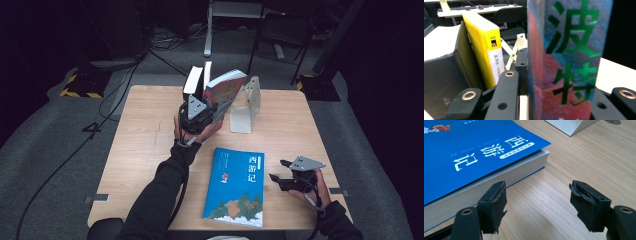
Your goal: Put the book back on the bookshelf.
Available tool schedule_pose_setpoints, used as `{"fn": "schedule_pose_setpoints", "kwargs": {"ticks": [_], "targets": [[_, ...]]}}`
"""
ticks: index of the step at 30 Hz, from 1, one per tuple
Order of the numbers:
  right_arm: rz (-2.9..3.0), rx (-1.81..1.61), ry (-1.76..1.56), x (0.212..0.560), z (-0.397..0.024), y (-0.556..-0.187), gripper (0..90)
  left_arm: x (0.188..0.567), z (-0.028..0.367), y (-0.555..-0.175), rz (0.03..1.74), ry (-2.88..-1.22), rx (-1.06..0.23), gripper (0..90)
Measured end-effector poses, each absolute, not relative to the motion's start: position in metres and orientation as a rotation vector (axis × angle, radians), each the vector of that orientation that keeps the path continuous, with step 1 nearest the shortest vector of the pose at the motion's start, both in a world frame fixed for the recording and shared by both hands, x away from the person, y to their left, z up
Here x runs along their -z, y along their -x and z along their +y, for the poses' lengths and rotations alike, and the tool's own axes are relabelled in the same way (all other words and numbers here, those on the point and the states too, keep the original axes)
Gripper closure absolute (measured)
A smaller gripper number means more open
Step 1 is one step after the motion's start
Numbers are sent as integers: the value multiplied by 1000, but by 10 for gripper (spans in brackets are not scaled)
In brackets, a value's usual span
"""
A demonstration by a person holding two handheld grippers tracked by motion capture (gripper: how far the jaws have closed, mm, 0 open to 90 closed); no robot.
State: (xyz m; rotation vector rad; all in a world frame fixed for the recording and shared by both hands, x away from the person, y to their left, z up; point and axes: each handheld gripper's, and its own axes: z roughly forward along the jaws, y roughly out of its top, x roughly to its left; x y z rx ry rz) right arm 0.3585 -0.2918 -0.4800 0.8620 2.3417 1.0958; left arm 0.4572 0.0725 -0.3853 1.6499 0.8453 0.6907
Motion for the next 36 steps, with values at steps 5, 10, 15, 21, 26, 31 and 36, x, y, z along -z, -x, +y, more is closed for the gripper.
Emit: {"fn": "schedule_pose_setpoints", "kwargs": {"ticks": [5,10,15,21,26,31,36], "targets": [[2343,-1098,-862,480,-292,-359,294,390,68,-465,902,-1622,-712,737],[2345,-1101,-862,480,-292,-359,294,393,66,-472,938,-1599,-723,737],[2345,-1104,-857,480,-292,-359,294,399,60,-478,942,-1589,-727,737],[2341,-1112,-853,480,-293,-358,294,411,54,-480,949,-1606,-717,735],[2339,-1108,-859,480,-293,-359,294,412,60,-476,944,-1646,-723,735],[2343,-1099,-854,480,-291,-358,295,418,68,-467,969,-1643,-715,734],[2347,-1095,-853,480,-291,-358,295,430,80,-463,999,-1630,-708,730]]}}
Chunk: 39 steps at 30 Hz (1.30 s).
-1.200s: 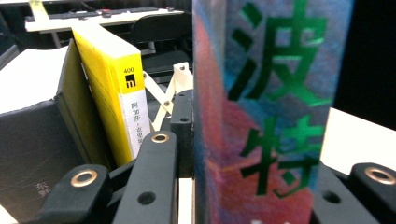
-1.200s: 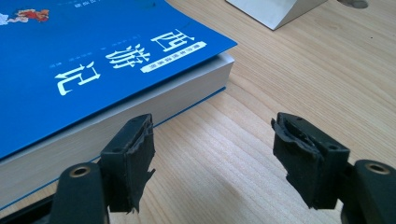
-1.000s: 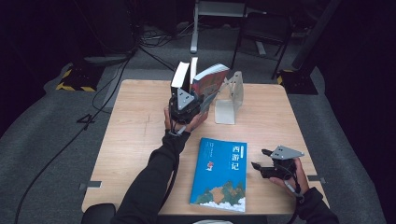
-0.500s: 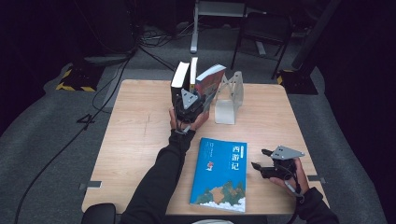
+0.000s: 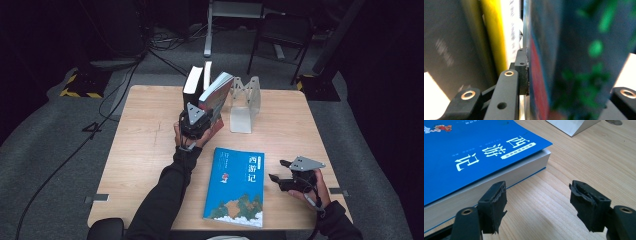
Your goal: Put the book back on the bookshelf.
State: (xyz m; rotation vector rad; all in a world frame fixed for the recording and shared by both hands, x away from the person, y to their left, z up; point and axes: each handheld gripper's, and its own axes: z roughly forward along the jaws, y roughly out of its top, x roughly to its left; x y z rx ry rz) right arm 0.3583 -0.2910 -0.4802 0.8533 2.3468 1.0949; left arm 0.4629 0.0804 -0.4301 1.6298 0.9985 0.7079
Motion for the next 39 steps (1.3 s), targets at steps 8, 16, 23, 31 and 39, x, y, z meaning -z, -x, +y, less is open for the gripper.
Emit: {"fn": "schedule_pose_setpoints", "kwargs": {"ticks": [8,16,23,31,39], "targets": [[2349,-1093,-856,481,-291,-358,296,435,91,-460,985,-1622,-680,717],[2346,-1099,-855,480,-292,-358,296,457,94,-454,1022,-1657,-642,680],[2341,-1096,-871,478,-293,-356,301,479,98,-440,1049,-1711,-618,674],[2348,-1087,-872,479,-294,-356,302,487,89,-434,1100,-1708,-605,705],[2352,-1082,-864,480,-293,-357,303,486,77,-441,1119,-1716,-609,725]]}}
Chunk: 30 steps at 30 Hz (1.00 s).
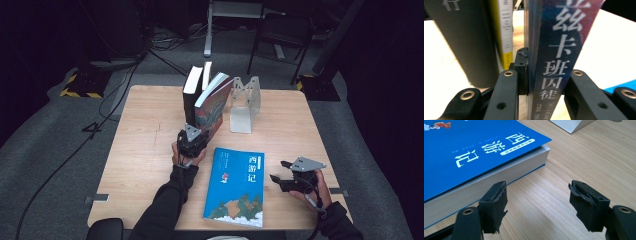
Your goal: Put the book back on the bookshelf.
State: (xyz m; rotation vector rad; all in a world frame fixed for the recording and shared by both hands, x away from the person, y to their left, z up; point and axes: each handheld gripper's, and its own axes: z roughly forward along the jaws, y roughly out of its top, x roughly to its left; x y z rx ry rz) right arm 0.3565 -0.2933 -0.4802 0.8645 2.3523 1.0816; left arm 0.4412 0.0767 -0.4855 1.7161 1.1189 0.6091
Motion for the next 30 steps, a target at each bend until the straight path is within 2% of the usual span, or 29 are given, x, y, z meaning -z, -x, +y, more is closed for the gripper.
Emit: {"fn": "schedule_pose_setpoints", "kwargs": {"ticks": [11,23,30], "targets": [[2360,-1082,-860,481,-294,-357,303,484,39,-462,1193,-1688,-639,731],[2362,-1084,-859,482,-294,-358,303,480,23,-481,1244,-1693,-651,723],[2358,-1087,-865,482,-295,-358,303,469,32,-474,1211,-1655,-652,645]]}}
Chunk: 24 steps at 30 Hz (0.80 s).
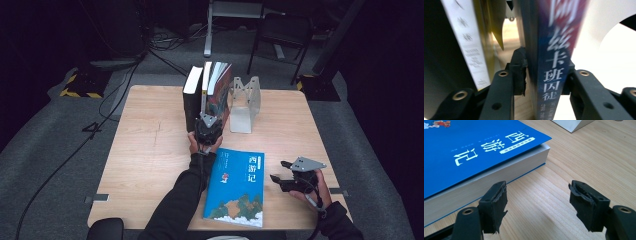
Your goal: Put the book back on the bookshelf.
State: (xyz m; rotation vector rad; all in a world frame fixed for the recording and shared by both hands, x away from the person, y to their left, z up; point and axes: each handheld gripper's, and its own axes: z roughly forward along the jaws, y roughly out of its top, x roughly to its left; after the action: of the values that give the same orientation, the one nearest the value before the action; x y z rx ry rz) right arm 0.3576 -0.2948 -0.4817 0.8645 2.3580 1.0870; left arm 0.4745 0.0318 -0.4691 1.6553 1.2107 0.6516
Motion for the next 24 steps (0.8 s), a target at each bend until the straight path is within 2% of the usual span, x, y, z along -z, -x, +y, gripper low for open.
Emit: {"fn": "schedule_pose_setpoints", "kwargs": {"ticks": [6,13,24], "targets": [[2360,-1082,-861,482,-294,-357,303,471,43,-462,1148,-1675,-649,634],[2367,-1078,-862,482,-294,-357,301,489,44,-452,1067,-1823,-640,620],[2372,-1076,-866,483,-294,-358,301,492,42,-449,1009,-1899,-630,698]]}}
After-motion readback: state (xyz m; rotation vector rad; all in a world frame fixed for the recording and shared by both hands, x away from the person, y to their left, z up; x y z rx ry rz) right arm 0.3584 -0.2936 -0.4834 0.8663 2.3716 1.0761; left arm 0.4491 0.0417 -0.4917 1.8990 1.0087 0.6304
